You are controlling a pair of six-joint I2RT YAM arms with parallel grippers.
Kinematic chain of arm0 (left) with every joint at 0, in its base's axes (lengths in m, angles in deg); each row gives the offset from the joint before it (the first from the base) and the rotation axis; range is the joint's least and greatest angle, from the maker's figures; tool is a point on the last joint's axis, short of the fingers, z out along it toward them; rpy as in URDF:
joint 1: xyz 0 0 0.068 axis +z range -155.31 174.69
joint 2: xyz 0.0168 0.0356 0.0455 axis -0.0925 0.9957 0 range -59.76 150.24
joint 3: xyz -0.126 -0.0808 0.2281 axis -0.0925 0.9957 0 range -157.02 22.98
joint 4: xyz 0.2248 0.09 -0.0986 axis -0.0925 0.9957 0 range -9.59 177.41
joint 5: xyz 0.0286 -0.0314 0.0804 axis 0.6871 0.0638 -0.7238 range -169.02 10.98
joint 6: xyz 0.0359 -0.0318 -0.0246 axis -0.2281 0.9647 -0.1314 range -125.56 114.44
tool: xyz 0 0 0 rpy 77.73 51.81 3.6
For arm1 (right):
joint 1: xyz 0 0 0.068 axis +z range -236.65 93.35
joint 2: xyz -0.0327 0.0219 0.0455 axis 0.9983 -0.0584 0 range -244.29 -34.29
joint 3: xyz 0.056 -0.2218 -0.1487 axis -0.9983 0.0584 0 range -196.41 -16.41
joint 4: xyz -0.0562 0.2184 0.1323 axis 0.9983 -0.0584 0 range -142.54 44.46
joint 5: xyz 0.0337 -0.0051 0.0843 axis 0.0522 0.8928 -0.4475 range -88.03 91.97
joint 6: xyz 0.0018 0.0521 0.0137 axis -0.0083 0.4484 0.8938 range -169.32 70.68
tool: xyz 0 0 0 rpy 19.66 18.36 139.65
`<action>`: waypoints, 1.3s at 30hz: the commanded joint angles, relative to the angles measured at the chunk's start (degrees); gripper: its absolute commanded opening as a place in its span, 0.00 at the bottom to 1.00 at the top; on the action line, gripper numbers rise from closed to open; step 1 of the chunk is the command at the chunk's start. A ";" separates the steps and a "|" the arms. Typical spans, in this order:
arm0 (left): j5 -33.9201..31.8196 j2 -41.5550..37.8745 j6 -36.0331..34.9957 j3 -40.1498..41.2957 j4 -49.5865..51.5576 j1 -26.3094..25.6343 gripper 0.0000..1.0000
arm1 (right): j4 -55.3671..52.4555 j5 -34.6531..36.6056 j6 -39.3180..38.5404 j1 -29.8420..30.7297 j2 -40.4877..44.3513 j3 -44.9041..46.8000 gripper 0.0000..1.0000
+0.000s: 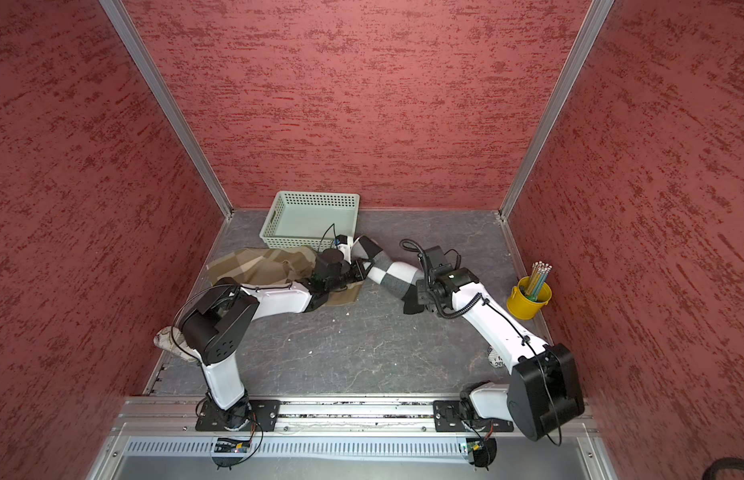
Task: Roll up the scarf and place it into the basket
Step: Place the scarf at the center of the board, then pick up the scarf at the center of the board.
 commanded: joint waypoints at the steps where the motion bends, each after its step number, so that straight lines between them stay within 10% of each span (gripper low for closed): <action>1: -8.80 -4.77 1.36 5.36 -3.53 -0.45 0.00 | 5.24 -9.06 0.72 -0.67 -0.17 2.96 0.13; 8: -9.30 -10.71 3.27 12.69 1.90 1.17 0.00 | 12.07 -26.61 4.42 -0.67 0.92 9.27 0.48; 21: -3.31 -13.57 -0.44 14.22 9.73 5.95 0.00 | 19.92 -27.24 1.64 3.04 -4.36 3.65 0.99; 39: 2.93 -10.23 -0.12 16.73 -0.20 9.17 0.00 | 32.12 -29.56 0.54 14.41 -23.33 6.29 0.91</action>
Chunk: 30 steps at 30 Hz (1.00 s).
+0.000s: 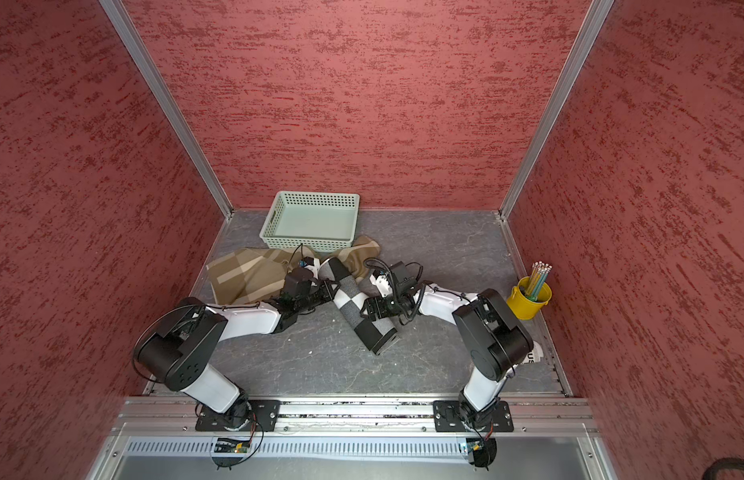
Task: Roll up the scarf and place it into the basket
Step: Pick up the scarf at the center of the board.
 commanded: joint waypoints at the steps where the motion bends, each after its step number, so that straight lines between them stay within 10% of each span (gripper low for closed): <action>1: 0.30 1.27 0.70 0.50 -4.05 0.58 0.00 | 0.07 0.80 1.97 2.95 -2.93 3.16 0.90; 10: -2.78 -1.04 1.49 3.16 -4.04 0.71 0.00 | 1.04 2.17 8.70 7.97 -9.43 6.90 0.66; 17: -4.53 -6.34 0.28 3.04 0.21 0.98 0.00 | -1.74 3.79 9.40 7.97 -3.74 6.25 0.00; 30: -4.63 -21.79 -4.18 -4.96 12.69 1.92 0.00 | -26.52 20.44 -3.32 6.91 4.04 -19.62 0.00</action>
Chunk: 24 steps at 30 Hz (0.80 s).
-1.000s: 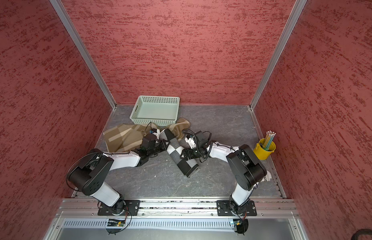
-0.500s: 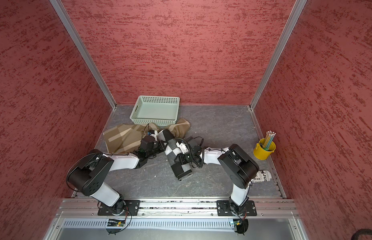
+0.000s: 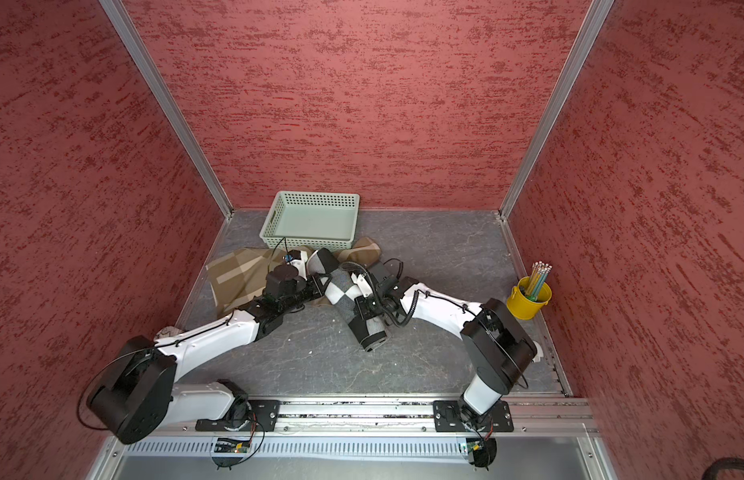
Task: Roll up the scarf and place it into the basket
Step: Pick up the scarf at the center of the board.
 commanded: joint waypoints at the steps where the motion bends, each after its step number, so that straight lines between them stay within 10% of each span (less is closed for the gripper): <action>1: -1.31 -2.37 -2.98 -4.16 -0.51 2.20 0.00 | -11.80 9.80 -7.17 -1.42 -0.80 -8.48 0.00; 12: 11.23 13.01 -5.91 -22.61 -13.99 16.13 0.00 | -14.07 21.12 -24.79 -8.58 -21.11 -49.63 0.00; 24: 18.15 35.57 -2.99 -36.67 -30.93 26.70 0.00 | 10.53 18.23 -40.31 -9.85 -49.26 -82.01 0.00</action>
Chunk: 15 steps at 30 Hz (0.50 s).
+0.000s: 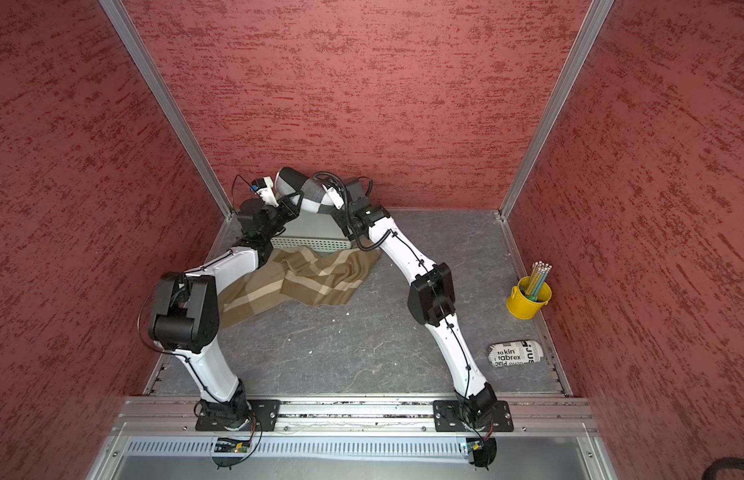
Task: Roll up the scarf and place it into the basket
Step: Pick up the scarf at the center of the board, then place the scarf in the basket.
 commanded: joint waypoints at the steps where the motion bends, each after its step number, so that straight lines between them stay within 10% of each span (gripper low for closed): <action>1: 2.89 3.08 0.79 -2.22 -8.85 2.41 0.00 | 15.52 1.54 -7.07 -1.07 -1.88 -2.49 0.00; 15: 2.69 11.61 2.99 -0.79 -11.38 5.88 0.00 | 21.04 -7.14 -6.82 -1.07 -13.57 -5.45 0.00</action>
